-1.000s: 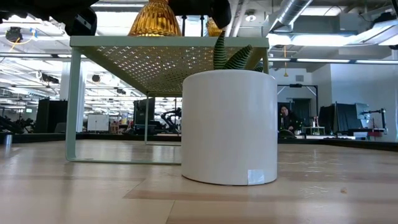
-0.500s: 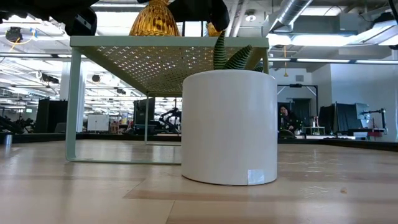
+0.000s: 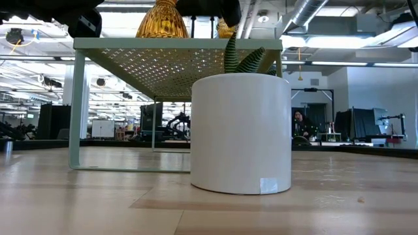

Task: Pick & Place candle stick holders
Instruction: Put the bottom yellow candle holder on the shelf

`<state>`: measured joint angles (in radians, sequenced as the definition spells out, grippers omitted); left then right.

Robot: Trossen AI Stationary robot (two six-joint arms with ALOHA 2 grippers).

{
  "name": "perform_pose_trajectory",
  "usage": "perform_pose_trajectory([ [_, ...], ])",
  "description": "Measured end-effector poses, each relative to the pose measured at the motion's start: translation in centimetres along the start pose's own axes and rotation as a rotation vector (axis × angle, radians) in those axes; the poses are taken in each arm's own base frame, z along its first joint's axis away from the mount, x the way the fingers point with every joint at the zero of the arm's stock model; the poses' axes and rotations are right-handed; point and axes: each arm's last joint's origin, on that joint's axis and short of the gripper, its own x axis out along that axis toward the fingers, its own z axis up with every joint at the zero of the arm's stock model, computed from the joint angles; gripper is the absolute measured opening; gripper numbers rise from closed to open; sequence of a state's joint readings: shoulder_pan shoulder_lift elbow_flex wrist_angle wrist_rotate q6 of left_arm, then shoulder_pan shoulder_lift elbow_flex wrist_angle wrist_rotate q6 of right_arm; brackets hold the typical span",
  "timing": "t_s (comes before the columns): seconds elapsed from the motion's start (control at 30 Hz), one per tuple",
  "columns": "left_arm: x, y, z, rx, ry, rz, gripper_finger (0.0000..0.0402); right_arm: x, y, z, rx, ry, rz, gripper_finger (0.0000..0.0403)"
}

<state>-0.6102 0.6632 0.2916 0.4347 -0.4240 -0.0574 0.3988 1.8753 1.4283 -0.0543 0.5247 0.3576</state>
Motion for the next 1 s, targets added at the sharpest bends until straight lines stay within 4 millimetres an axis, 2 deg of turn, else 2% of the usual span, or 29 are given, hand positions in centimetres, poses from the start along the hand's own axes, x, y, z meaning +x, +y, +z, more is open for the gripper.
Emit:
perform_pose_trajectory([
  [0.2,0.0,0.0,0.0,0.0,0.0,0.0,0.0008,-0.9,-0.2,1.0,-0.001,-0.023,0.008,0.025],
  [0.5,0.0,0.0,0.0,0.0,0.001,-0.002,0.0008,-3.4,-0.5,3.1,-0.02,-0.079,0.035,0.025],
  [0.7,0.0,0.0,0.0,0.0,0.001,-0.001,0.0008,-5.8,0.6,3.6,-0.066,-0.094,0.086,0.0247],
  [0.83,0.0,0.0,0.0,0.001,0.001,-0.001,0.0008,-7.0,1.8,2.7,-0.114,-0.047,0.113,0.0217],
  [1.0,0.0,0.0,0.0,0.001,0.002,-0.001,0.0008,-7.2,2.9,1.4,-0.148,-0.001,0.133,0.0127],
])
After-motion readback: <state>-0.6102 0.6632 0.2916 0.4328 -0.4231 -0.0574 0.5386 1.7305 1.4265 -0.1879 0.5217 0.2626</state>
